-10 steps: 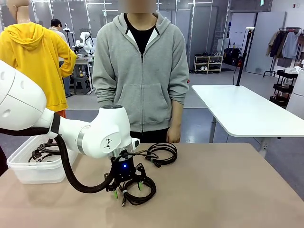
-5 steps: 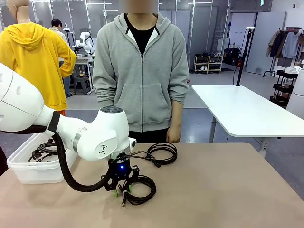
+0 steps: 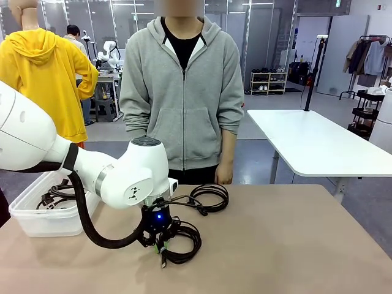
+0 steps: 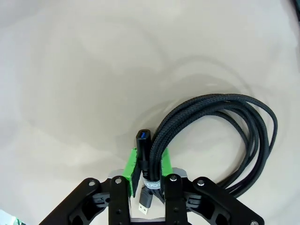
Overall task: Organize and store the cables.
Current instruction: Place the USB Extension Cable into the Organizing box.
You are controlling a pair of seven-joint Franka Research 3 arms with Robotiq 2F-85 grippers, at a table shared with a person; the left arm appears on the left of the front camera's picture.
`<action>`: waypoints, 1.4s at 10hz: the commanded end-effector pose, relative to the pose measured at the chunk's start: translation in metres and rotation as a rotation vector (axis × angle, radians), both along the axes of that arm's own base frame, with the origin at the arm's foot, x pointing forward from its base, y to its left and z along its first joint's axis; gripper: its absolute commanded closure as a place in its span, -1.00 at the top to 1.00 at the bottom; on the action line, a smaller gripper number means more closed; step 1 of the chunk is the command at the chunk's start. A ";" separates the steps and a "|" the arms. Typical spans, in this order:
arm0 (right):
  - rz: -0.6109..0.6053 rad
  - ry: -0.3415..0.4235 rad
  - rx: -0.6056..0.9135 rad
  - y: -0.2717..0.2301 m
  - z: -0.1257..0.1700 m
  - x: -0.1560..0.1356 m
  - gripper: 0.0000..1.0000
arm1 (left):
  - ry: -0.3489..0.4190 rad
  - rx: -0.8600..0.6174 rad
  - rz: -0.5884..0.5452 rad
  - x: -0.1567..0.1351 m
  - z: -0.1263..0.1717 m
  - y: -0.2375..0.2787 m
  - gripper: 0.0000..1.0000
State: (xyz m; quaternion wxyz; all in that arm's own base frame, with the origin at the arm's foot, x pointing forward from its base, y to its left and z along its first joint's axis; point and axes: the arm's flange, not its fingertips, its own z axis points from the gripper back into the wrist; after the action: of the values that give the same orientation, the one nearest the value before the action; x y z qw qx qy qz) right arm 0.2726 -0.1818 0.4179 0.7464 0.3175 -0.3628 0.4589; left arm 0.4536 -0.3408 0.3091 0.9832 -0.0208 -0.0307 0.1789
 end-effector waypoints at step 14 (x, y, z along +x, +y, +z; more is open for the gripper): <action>0.001 -0.015 0.008 0.000 0.000 0.001 1.00 | -0.090 0.090 -0.152 -0.021 0.139 0.034 -0.65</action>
State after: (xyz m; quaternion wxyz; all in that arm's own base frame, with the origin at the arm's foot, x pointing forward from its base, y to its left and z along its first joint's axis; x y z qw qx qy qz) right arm 0.2728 -0.1817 0.4178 0.7464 0.3176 -0.3629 0.4586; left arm 0.4345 -0.3073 0.4494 0.9912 0.0107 -0.0842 0.1013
